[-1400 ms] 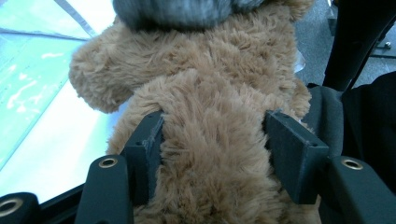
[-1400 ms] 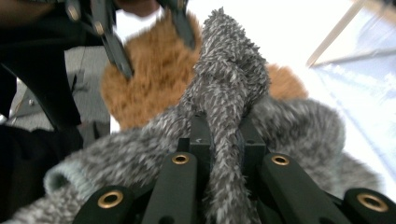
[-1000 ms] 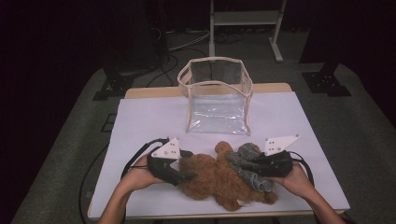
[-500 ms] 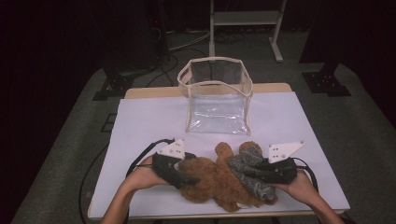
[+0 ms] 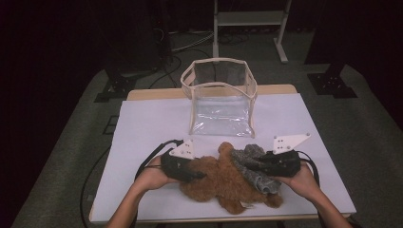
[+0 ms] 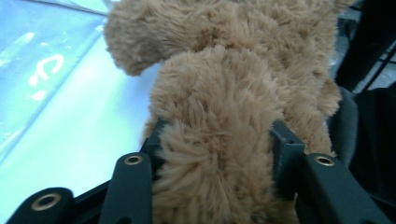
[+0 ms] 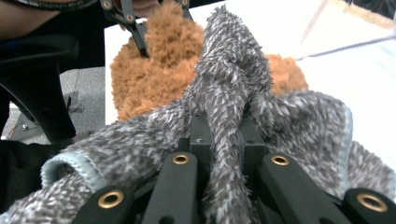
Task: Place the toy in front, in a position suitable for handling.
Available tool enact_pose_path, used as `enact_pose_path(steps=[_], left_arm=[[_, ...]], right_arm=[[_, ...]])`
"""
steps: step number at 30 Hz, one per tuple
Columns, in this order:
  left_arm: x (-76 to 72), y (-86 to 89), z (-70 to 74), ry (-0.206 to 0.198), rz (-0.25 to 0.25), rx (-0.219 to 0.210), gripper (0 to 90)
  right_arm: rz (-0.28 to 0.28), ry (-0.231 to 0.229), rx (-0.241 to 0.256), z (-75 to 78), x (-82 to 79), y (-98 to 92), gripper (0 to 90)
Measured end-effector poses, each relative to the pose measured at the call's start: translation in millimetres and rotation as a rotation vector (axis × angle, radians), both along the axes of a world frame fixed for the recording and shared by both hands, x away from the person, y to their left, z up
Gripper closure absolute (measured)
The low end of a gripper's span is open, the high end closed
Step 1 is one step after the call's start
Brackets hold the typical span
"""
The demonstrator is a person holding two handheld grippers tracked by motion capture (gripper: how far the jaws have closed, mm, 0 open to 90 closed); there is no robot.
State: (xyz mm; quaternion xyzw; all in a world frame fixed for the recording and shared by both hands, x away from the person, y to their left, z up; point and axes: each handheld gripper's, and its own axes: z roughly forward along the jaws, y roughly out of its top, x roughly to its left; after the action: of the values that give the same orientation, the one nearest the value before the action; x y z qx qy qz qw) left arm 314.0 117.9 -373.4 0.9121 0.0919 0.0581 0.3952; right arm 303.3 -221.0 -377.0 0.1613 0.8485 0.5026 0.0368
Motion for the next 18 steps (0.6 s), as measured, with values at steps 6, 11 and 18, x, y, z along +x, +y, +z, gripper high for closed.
enact_pose_path(steps=[6,11,18], left_arm=[[13.3,-2.2,6.5,-0.049,0.031,0.012,58.4],[24.8,-3.1,9.3,-0.070,0.049,0.022,59.3],[28.7,4.4,7.2,-0.073,0.093,0.013,58.8]], right_arm=[[0.005,-0.017,-0.021,15.6,16.4,6.6,79.7],[0.010,-0.005,-0.024,20.3,35.8,12.0,79.5],[0.000,0.013,-0.039,17.4,53.3,16.0,79.3]])
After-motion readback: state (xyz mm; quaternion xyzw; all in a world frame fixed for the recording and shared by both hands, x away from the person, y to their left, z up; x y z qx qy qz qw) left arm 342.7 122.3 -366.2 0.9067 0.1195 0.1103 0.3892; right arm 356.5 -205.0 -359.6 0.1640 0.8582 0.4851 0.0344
